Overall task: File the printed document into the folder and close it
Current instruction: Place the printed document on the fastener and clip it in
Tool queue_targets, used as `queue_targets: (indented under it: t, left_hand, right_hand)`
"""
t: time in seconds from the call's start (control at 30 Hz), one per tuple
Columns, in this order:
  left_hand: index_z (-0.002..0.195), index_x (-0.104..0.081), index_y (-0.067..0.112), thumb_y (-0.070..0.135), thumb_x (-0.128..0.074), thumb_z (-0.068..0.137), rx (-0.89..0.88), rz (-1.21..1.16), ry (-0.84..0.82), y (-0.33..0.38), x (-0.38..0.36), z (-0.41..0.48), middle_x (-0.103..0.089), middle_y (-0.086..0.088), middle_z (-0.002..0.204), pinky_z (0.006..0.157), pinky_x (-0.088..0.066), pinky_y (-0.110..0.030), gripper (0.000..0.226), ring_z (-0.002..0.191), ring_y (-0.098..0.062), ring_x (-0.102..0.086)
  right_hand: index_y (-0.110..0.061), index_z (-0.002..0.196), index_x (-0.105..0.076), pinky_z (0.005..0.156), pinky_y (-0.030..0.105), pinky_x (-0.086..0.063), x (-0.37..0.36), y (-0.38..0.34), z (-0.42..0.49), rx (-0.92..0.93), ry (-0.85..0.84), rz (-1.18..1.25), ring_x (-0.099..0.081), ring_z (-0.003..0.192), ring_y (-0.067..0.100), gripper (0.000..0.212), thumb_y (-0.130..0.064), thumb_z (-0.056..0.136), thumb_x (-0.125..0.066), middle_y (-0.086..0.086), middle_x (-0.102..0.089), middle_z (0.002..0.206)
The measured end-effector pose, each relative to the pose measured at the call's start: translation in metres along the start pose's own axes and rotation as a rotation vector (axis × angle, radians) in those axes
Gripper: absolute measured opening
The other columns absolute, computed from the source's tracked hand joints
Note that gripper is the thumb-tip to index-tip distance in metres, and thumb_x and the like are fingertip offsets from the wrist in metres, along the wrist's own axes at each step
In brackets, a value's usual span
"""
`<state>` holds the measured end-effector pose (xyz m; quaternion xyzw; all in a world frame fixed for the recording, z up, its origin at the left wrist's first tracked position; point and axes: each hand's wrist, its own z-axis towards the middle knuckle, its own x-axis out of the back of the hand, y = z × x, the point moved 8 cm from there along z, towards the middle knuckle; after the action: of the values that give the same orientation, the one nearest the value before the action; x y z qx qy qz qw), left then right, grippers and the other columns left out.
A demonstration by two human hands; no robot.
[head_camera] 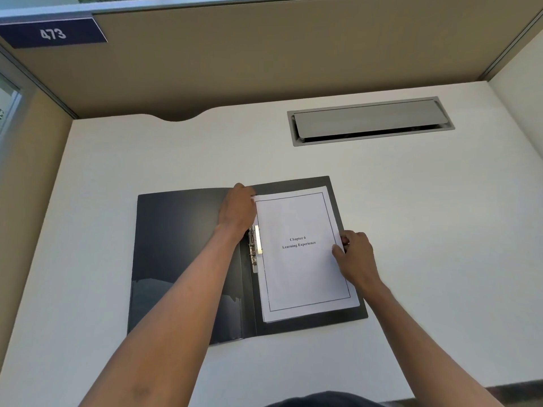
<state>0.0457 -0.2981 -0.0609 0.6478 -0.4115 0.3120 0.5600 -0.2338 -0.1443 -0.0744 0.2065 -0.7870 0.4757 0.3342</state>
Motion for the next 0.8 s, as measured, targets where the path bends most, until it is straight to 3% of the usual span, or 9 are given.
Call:
queue_targets:
  t: [0.13, 0.33, 0.5, 0.63, 0.8]
  left_hand:
    - [0.115, -0.072, 0.014, 0.005, -0.042, 0.096, 0.001, -0.007, 0.012, -0.003, 0.001, -0.003, -0.059, -0.005, 0.125, 0.083, -0.053, -0.037, 0.037, 0.107, -0.028, -0.062]
    - [0.123, -0.07, 0.015, 0.01, -0.043, 0.099, -0.027, 0.004, 0.011, -0.003, 0.001, -0.002, -0.059, -0.007, 0.127, 0.078, -0.048, -0.032, 0.036, 0.111, -0.027, -0.061]
    - [0.127, -0.068, 0.013, 0.01, -0.046, 0.098, -0.046, 0.014, -0.017, 0.001, 0.0, 0.0, -0.057, -0.01, 0.13, 0.084, -0.052, -0.037, 0.037, 0.113, -0.03, -0.061]
    - [0.132, -0.065, 0.01, 0.009, -0.048, 0.099, -0.098, 0.035, -0.058, 0.007, -0.001, 0.004, -0.054, -0.014, 0.134, 0.093, -0.053, -0.042, 0.038, 0.119, -0.032, -0.058]
    - [0.133, -0.065, 0.01, 0.008, -0.048, 0.1, -0.151, 0.071, -0.071, 0.015, -0.002, 0.005, -0.055, -0.016, 0.134, 0.094, -0.052, -0.041, 0.038, 0.123, -0.034, -0.055]
  right_hand:
    - [-0.008, 0.126, -0.061, 0.079, 0.027, -0.038, -0.001, -0.001, 0.001, 0.004, -0.009, 0.003, -0.052, 0.084, 0.02, 0.031, -0.013, 0.095, -0.061, 0.008, -0.05, 0.106]
    - [-0.011, 0.117, -0.061, 0.066, 0.013, -0.033, 0.0, -0.001, -0.001, 0.039, 0.002, 0.032, -0.049, 0.083, 0.003, 0.024, -0.01, 0.093, -0.061, 0.011, -0.057, 0.105]
    - [-0.01, 0.124, -0.062, 0.074, 0.021, -0.039, 0.006, 0.007, -0.007, 0.022, -0.003, 0.06, -0.055, 0.083, 0.015, 0.031, -0.009, 0.093, -0.06, 0.009, -0.06, 0.107]
    - [-0.012, 0.129, -0.061, 0.082, 0.027, -0.042, 0.013, 0.026, -0.028, -0.024, 0.012, 0.061, -0.06, 0.093, 0.022, 0.034, -0.01, 0.095, -0.059, 0.008, -0.061, 0.112]
    - [-0.013, 0.136, -0.059, 0.088, 0.035, -0.049, 0.011, 0.04, -0.062, -0.072, -0.007, 0.047, -0.061, 0.103, 0.025, 0.038, -0.009, 0.098, -0.054, 0.008, -0.059, 0.119]
